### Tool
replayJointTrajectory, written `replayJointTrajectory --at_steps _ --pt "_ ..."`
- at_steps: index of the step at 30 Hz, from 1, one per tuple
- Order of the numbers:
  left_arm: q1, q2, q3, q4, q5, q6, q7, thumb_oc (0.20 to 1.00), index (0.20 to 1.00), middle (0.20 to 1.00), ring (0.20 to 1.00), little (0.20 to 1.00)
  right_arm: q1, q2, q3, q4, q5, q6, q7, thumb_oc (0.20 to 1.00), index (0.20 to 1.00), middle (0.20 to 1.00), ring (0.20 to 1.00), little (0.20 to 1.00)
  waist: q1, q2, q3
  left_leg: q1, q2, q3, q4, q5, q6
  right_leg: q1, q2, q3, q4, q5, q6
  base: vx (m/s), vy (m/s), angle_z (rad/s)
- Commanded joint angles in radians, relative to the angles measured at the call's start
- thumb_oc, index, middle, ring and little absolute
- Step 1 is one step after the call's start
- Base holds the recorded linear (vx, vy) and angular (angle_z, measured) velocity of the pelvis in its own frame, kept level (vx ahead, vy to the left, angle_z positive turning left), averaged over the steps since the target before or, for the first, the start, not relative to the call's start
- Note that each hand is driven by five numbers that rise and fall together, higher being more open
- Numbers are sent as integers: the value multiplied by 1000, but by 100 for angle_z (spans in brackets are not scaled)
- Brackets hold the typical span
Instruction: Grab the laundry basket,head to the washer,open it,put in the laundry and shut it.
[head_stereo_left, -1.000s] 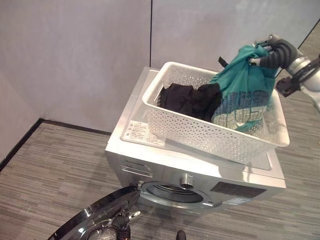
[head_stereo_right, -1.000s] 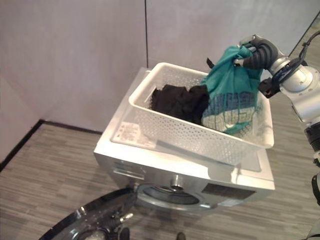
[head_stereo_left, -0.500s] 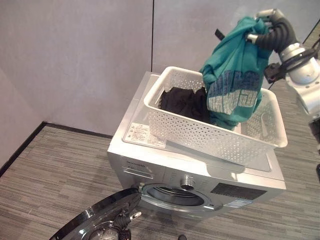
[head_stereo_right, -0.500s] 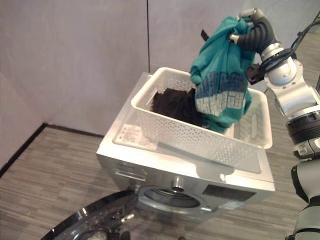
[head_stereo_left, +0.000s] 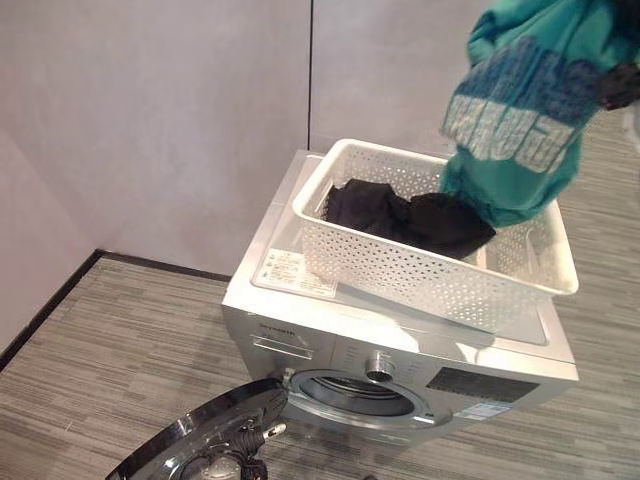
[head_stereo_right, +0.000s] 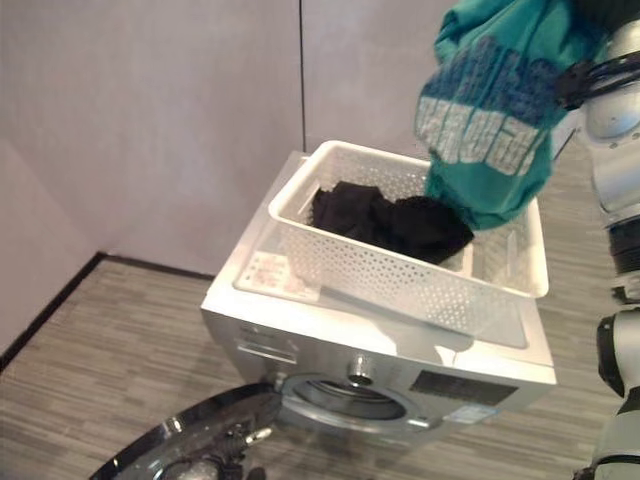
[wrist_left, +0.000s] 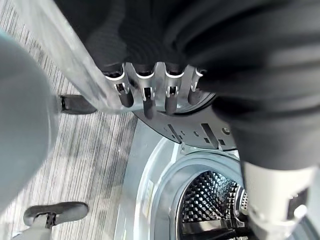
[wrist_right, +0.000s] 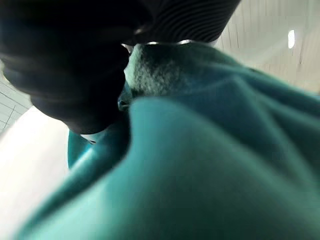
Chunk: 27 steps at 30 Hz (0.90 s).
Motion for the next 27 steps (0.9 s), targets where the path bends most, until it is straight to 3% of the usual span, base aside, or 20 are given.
replayJointTrajectory --at_steps 1,7,15,18,27 --pt "-98 22 -63 66 40 -33 32 1000 1000 1000 1000 1000 -109 -79 -75 -5 -70 28 -120 200 200 200 200 200 51 -50 -7 103 -13 11 36 -185 37 -40 -98 -38 81 -1 59 11 43 0" --pt "-90 25 -43 107 56 -42 49 1000 1000 1000 1000 1000 -99 -191 -126 -28 -140 60 -198 200 200 200 200 200 39 -51 -21 114 -32 19 29 -194 46 -44 -119 -36 86 11 72 6 45 -1" --pt "-87 15 -26 122 79 -47 61 1000 1000 1000 1000 1000 -32 -209 -194 -146 -280 108 -246 200 200 200 200 200 27 -45 -30 124 -46 26 24 -202 56 -46 -133 -30 86 20 80 7 21 -3" --pt "-82 -2 -10 123 86 -46 65 1000 1000 1000 1000 1000 109 -187 -319 -258 -374 144 -255 200 200 200 200 200 18 -35 -30 130 -50 32 19 -205 61 -49 -137 -25 84 23 82 8 11 -3" --pt "-71 -18 30 135 113 -47 64 1000 1000 1000 1000 1000 445 -160 -607 -419 -463 162 -261 200 200 200 200 200 -12 -26 -35 132 -58 41 15 -210 64 -50 -144 -22 76 30 89 6 7 -3"
